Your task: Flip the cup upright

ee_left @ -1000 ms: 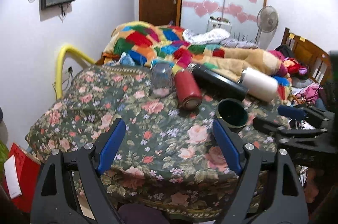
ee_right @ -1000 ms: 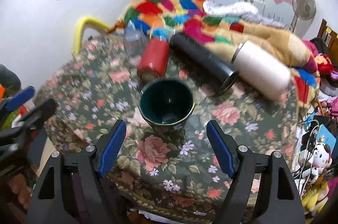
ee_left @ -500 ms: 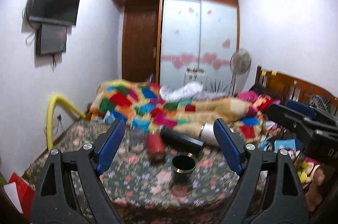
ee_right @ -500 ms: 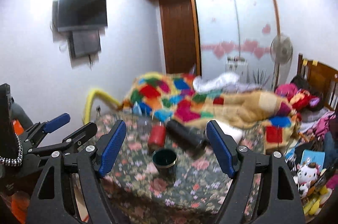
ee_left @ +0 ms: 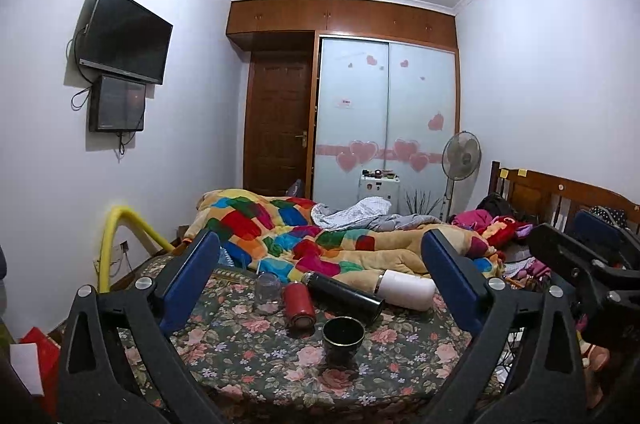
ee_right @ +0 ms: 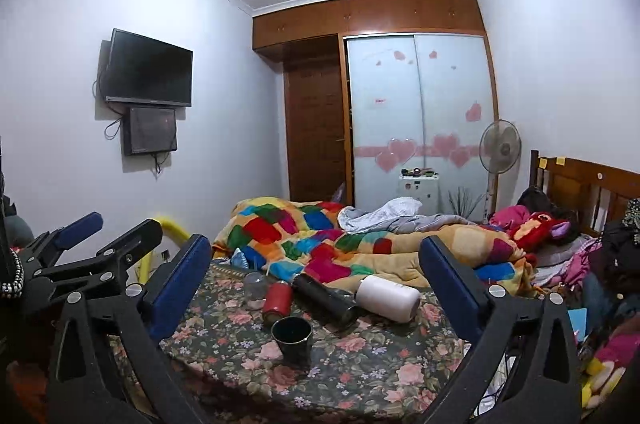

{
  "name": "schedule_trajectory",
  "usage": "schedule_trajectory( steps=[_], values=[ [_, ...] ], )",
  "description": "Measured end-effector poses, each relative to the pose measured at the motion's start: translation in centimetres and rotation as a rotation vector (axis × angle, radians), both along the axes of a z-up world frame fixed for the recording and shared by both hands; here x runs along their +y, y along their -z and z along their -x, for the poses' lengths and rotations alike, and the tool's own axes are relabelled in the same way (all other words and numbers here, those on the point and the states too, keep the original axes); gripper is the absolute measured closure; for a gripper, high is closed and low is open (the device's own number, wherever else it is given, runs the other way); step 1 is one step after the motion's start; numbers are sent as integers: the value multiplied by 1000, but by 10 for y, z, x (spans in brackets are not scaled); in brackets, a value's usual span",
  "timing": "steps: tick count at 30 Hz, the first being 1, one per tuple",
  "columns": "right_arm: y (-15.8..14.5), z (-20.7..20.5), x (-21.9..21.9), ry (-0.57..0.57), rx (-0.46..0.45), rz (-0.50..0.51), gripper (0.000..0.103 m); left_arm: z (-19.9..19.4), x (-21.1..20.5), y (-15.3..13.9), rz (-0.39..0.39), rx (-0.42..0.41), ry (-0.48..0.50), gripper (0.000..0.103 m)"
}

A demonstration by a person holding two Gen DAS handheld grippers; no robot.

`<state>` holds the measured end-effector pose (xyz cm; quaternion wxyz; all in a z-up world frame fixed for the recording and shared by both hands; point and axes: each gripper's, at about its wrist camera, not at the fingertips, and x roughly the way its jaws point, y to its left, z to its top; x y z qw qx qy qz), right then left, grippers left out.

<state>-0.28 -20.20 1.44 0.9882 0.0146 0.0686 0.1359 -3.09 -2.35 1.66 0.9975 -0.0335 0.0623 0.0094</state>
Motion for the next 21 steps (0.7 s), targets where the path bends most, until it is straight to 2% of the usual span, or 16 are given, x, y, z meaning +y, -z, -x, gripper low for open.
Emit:
schedule_trajectory(
  steps=[21],
  values=[
    [9, 8, -3, 1, 33, 31, 0, 2, 4, 5, 9, 14, 0, 1]
  ],
)
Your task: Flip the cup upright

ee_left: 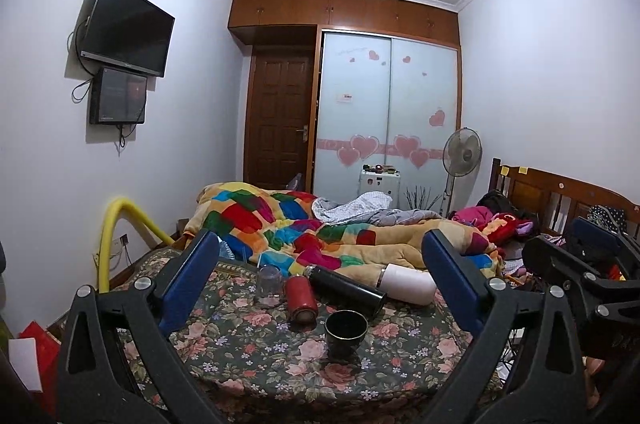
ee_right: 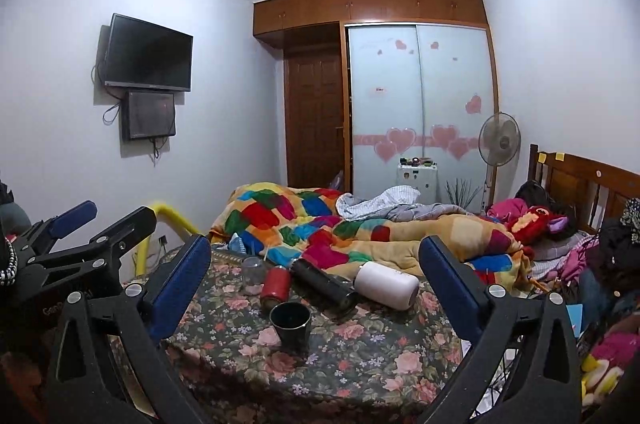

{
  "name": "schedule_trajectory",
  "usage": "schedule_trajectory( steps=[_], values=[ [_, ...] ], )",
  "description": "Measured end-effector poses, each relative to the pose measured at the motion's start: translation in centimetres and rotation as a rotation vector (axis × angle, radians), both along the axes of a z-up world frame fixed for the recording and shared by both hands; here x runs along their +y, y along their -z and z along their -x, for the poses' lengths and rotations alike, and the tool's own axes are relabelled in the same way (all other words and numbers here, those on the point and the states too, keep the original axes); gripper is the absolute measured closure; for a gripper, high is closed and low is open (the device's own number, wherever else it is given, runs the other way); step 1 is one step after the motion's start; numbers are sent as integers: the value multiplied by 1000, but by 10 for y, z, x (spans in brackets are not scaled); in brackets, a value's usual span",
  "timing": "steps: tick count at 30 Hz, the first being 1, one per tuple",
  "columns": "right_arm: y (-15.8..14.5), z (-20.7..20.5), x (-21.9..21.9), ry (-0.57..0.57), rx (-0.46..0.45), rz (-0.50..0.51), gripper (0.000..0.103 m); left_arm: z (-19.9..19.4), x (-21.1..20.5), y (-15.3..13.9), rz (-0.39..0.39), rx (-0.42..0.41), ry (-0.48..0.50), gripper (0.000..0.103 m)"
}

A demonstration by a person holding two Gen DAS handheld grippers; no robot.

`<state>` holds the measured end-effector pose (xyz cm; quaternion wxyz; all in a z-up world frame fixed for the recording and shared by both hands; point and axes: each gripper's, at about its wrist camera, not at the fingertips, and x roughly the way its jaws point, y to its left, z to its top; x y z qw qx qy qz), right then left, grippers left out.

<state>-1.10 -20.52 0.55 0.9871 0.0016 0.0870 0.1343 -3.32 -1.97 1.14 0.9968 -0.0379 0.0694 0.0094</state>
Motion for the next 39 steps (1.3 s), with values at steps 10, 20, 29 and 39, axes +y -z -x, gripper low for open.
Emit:
schedule_trajectory(
  steps=[10, 20, 29, 39],
  values=[
    [3, -2, -1, 5, 16, 6, 0, -5, 0, 3, 2, 13, -6, 1],
    [2, -6, -4, 8, 31, -4, 0, -7, -3, 5, -2, 21, -11, 0],
    [4, -9, -8, 17, 47, -11, 0, -8, -7, 7, -12, 18, -16, 0],
    [4, -10, -8, 16, 55, -16, 0, -9, -8, 5, -11, 18, -10, 0]
  ],
)
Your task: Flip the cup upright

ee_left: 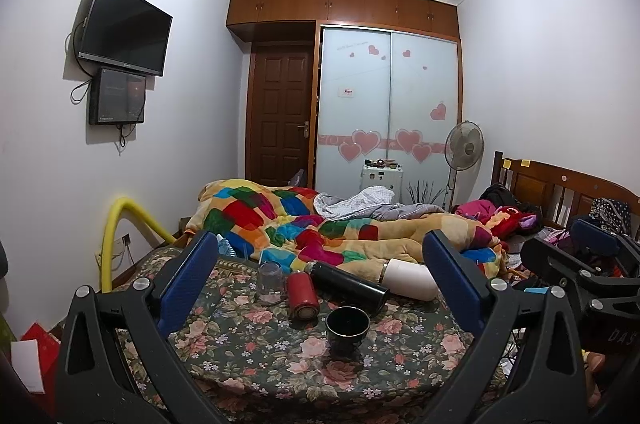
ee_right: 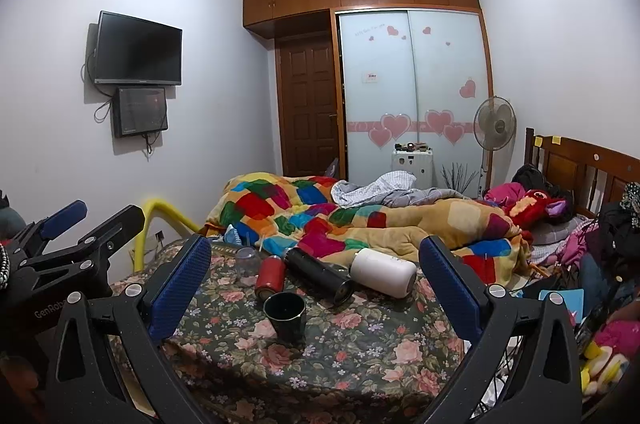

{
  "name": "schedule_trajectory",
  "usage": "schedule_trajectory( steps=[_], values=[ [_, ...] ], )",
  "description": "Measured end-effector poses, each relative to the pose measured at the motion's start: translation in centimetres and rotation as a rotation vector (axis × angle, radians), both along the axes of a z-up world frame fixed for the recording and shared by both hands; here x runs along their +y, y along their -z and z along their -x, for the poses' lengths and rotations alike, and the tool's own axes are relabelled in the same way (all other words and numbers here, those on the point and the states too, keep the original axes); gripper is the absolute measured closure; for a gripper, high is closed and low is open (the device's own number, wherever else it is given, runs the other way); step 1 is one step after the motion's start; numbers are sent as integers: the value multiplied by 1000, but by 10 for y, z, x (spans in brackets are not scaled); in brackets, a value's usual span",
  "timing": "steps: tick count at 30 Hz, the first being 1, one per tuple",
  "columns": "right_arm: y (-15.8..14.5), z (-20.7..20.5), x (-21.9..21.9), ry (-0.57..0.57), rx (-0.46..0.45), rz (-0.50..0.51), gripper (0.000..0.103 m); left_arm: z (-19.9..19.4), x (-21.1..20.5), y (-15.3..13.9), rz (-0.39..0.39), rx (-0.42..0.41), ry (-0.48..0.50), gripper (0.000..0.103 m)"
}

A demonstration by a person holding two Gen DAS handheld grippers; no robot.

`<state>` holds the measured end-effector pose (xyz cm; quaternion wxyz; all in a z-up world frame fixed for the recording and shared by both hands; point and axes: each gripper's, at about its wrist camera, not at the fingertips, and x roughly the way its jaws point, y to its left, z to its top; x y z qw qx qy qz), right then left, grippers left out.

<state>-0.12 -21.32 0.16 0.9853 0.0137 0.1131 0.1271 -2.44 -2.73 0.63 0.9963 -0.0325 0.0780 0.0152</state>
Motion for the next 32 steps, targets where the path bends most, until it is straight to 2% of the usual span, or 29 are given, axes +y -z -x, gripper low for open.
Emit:
schedule_trajectory(
  steps=[14, 32],
  values=[
    [-2, 0, 3, 0, -6, 17, 0, -1, -3, -3, -17, -13, 12, 0],
    [-3, -4, 9, -13, 5, 33, 0, -10, 12, 7, 16, 21, 15, 0]
  ],
)
